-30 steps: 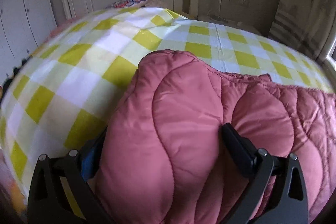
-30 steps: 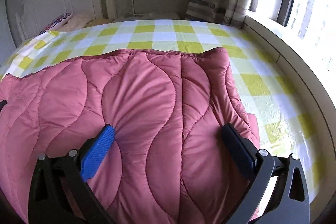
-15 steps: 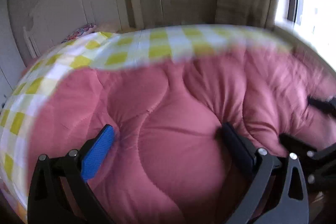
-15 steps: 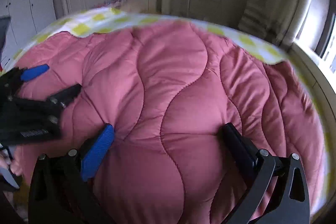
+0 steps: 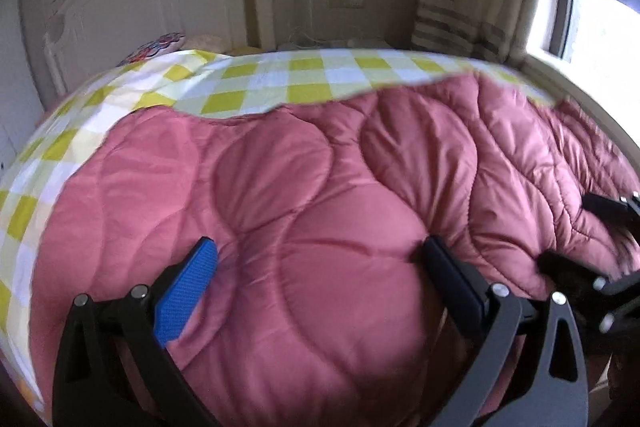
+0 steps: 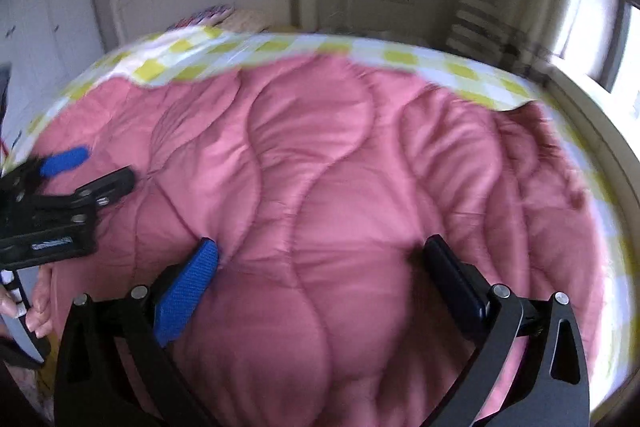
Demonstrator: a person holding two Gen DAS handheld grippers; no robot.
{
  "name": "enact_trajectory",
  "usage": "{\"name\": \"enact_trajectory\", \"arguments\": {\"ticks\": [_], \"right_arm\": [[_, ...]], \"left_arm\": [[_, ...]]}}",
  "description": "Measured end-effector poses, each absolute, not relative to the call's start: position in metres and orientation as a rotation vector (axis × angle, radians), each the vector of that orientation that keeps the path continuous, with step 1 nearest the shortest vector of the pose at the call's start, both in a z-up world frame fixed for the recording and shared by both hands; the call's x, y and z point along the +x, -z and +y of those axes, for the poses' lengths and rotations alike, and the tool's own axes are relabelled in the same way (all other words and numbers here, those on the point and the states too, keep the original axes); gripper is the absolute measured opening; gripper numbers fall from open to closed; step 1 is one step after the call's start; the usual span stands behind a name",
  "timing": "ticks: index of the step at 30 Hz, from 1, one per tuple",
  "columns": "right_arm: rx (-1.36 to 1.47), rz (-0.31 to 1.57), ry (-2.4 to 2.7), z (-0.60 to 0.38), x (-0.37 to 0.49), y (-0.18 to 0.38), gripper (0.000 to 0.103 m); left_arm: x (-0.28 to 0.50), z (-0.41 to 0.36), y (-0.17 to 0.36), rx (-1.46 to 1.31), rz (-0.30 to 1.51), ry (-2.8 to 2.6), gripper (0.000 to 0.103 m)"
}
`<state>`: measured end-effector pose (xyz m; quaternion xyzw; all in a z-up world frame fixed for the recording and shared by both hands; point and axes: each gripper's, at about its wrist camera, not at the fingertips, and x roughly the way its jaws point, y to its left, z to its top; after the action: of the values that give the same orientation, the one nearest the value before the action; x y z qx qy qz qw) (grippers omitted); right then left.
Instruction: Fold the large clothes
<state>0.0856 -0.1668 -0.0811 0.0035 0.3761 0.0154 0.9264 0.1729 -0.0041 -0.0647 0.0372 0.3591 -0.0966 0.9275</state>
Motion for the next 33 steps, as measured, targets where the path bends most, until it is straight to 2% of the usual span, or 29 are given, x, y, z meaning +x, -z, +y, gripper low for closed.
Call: {"name": "enact_trajectory", "arguments": {"ticks": [8, 12, 16, 21, 25, 28, 33], "right_arm": [[0.097, 0.754, 0.105, -0.234, 0.066, 0.085, 0.098], [0.1, 0.763, 0.111, -0.237, 0.065, 0.087, 0.098], [0.07, 0.75, 0.141, -0.222, 0.058, 0.074, 0.098], [-0.04, 0.663, -0.049, -0.165, 0.04, 0.057, 0.098], [-0.176, 0.804, -0.053, -0.129, 0.056, 0.097, 0.099], [-0.142, 0.77, -0.07, -0.134, 0.057, 0.108, 0.099], [-0.144, 0.772, -0.069, -0.134, 0.058, 0.107, 0.099]], "left_arm": [[0.157, 0.06, 0.058, -0.023, 0.675, 0.052, 0.101], [0.159, 0.078, 0.06, -0.042, 0.683, 0.024, 0.101], [0.143, 0.067, 0.046, -0.028, 0.673, 0.03, 0.101], [0.11, 0.014, 0.024, 0.056, 0.607, 0.195, 0.101], [0.119, -0.026, 0.064, 0.194, 0.741, 0.192, 0.101], [0.119, -0.024, 0.083, 0.191, 0.687, 0.193, 0.101], [0.12, -0.022, 0.082, 0.188, 0.693, 0.198, 0.101]]}}
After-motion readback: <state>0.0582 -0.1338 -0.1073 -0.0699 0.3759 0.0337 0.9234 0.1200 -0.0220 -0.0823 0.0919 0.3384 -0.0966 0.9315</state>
